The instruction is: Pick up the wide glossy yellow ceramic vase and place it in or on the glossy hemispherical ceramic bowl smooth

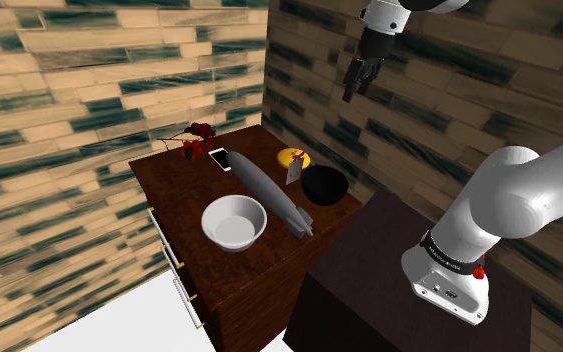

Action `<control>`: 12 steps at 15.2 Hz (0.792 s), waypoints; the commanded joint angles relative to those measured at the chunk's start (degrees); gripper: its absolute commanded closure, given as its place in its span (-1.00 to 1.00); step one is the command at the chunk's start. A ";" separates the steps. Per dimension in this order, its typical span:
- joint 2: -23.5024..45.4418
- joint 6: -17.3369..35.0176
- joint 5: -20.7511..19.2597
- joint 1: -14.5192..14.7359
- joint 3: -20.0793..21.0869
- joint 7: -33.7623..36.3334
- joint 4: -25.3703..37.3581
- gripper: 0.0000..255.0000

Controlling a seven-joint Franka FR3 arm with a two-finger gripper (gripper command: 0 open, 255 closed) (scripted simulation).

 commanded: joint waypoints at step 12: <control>25.86 19.81 2.04 -0.05 -6.37 -10.09 4.32 -1.00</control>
